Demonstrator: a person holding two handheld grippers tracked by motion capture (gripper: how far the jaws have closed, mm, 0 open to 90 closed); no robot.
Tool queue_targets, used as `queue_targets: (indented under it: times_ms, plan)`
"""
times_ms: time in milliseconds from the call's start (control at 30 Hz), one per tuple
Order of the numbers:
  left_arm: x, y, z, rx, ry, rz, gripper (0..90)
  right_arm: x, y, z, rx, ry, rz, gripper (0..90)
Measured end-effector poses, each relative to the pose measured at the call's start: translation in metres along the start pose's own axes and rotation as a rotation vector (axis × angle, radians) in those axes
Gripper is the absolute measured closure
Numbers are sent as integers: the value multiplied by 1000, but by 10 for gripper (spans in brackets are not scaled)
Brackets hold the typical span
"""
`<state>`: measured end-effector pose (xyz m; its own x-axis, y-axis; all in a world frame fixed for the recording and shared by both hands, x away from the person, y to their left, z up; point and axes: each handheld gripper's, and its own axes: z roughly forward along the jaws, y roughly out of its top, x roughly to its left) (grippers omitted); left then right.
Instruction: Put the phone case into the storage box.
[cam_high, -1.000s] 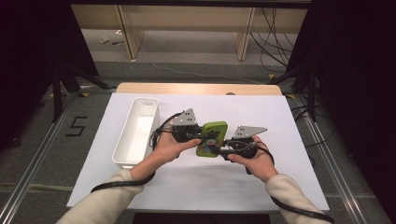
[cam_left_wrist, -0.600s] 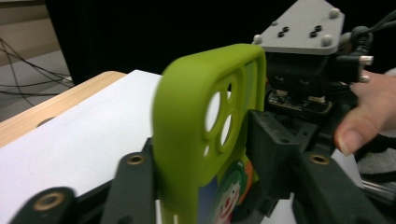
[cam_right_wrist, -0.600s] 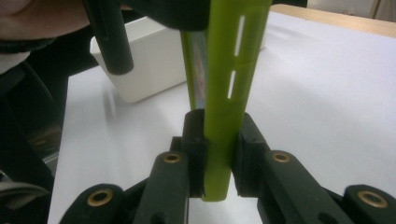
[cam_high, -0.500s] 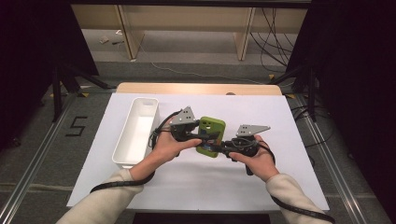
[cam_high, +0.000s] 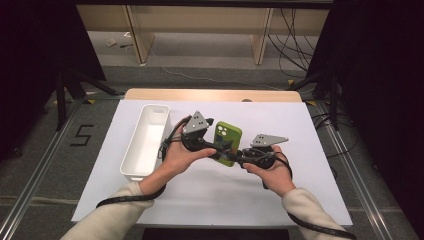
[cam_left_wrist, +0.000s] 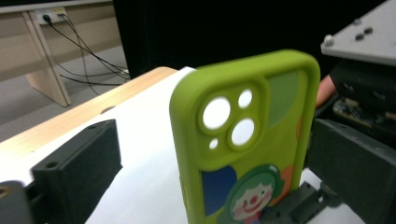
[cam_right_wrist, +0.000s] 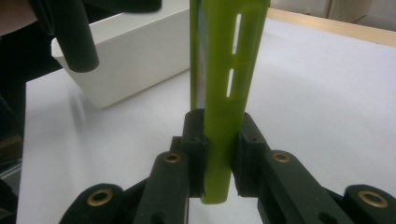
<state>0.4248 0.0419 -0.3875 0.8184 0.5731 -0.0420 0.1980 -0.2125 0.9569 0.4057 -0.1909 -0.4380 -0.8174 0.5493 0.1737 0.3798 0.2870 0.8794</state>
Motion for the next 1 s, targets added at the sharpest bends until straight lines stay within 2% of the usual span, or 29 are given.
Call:
queue_targets:
  times_ms: [233,367,833,1000]
  plan:
    - [-4,3,-2,-20,39,1,0,6,3,2,-14,-53,13,783]
    - [-7,6,-3,-35,48,3,0,8,4,3,-11,-75,16,783]
    - [-14,8,0,-51,79,-7,0,12,5,9,-7,-125,39,782]
    - [-17,8,3,-53,77,-12,0,12,6,10,-6,-137,47,782]
